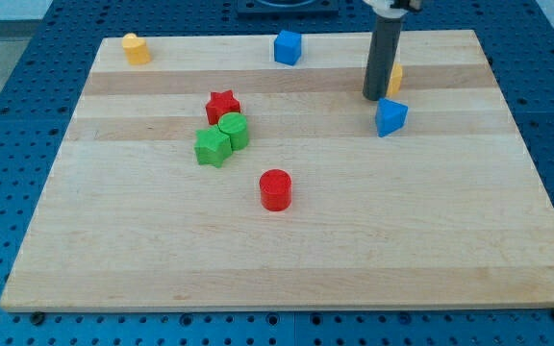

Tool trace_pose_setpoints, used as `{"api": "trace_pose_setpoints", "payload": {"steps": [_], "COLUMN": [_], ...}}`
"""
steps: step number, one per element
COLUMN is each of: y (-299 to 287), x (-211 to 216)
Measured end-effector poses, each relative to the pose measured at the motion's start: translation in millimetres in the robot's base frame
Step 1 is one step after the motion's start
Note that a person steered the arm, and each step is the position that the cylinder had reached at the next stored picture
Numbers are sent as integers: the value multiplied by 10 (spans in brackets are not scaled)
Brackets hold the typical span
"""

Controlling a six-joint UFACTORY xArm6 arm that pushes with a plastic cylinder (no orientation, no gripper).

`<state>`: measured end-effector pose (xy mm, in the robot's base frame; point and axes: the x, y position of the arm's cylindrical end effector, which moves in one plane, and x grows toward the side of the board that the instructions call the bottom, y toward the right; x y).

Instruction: Slide the yellow hexagon diagonally top right to the blue triangle

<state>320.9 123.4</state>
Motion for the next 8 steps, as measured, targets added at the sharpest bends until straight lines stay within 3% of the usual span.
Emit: {"api": "trace_pose_setpoints", "payload": {"steps": [4, 8], "y": [288, 429], "x": [-694, -660]}}
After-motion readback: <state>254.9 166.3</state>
